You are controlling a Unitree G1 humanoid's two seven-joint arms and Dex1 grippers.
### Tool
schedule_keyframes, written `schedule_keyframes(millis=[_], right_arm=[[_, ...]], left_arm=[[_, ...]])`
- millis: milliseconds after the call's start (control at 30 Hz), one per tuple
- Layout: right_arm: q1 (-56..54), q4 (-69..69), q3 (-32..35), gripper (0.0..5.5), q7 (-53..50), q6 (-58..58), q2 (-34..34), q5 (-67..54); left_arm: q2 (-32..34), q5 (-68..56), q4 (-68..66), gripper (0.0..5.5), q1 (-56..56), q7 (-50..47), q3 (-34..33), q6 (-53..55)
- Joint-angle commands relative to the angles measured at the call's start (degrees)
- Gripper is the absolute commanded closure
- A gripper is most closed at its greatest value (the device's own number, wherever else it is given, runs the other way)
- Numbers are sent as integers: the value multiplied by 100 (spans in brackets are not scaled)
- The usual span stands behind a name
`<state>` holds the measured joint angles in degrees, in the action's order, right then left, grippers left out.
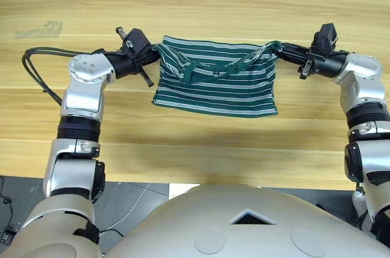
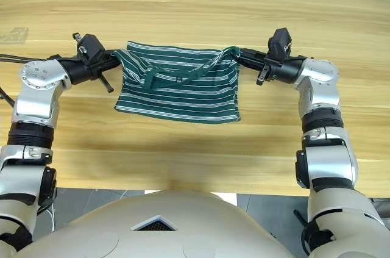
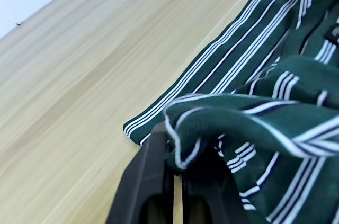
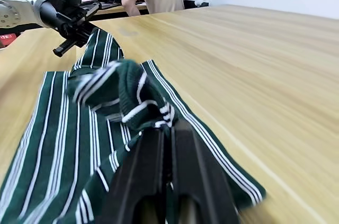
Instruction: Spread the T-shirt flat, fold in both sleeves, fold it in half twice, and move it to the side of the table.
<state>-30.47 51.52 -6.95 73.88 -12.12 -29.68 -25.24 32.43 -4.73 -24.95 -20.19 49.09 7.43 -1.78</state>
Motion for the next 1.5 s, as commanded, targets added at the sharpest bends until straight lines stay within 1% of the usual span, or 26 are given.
schedule_keyframes(millis=[33, 167, 267, 300, 367, 467, 533, 600, 767, 833, 900, 967, 1000, 1033, 1100, 1233, 1300, 1400, 1500], right_arm=[[-131, 311, 202, 550, 95, -72, 100, 299], [-214, 650, 553, 550, -418, -310, 238, 465], [-282, 1139, 398, 550, -1624, -619, 277, 1242], [-322, 1283, 389, 516, -2025, -667, 302, 1433], [-438, 1495, 423, 484, -2716, -740, 362, 1728], [-566, 1680, 415, 421, -3478, -749, 410, 2093], [-569, 1724, 404, 393, -3651, -741, 439, 2243], [-535, 1719, 427, 354, -3689, -791, 502, 2305], [-547, 1520, 725, 257, -3666, -1065, 589, 2130], [-576, 1279, 787, 222, -3741, -1366, 532, 2179], [-568, 939, 753, 192, -3812, -1695, 484, 2318], [-577, 412, 605, 160, -3878, -1987, 418, 2536], [-614, 165, 520, 137, -3899, -2078, 364, 2672], [-687, -29, 448, 132, -3854, -2079, 329, 2756], [-844, -186, 227, 84, -3783, -2040, 331, 3007], [-1192, 593, -724, 15, -3873, -1891, 635, 4088], [-1471, 1230, -1244, 15, -4269, -1736, 726, 4772], [-1818, 1972, -1625, 15, -4827, -1366, 842, 5323], [-1996, 2341, -1809, 15, -5072, -1120, 834, 5560]], left_arm=[[-226, -119, -118, 507, -150, -100, -169, -2], [-470, -115, -242, 448, -206, -448, -358, -9], [-825, -32, -1060, 395, -573, -1248, -640, -135], [-950, 43, -1426, 376, -702, -1532, -680, -194], [-1129, 151, -1961, 344, -817, -1855, -693, -337], [-1283, 206, -2443, 288, -788, -2008, -679, -546], [-1323, 223, -2626, 265, -712, -2039, -696, -665], [-1359, 157, -2759, 229, -640, -2027, -768, -741], [-1399, 111, -2746, 144, -448, -2073, -870, -1026], [-1294, 126, -2442, 115, -400, -2462, -1049, -1285], [-1134, 205, -2110, 90, -416, -3183, -1341, -1575], [-1024, 396, -1523, 81, -358, -4011, -1638, -1812], [-1010, 498, -1176, 81, -296, -4280, -1721, -1889], [-1032, 531, -812, 81, -218, -4459, -1783, -1897], [-1137, 467, -168, 81, -38, -4598, -1836, -1790], [-1368, 366, 707, 81, 191, -4570, -1721, -1391], [-1456, 398, 1081, 81, 253, -4456, -1563, -1183], [-1560, 530, 1507, 81, 306, -4308, -1277, -949], [-1609, 540, 2037, 81, 455, -4257, -1172, -786]])
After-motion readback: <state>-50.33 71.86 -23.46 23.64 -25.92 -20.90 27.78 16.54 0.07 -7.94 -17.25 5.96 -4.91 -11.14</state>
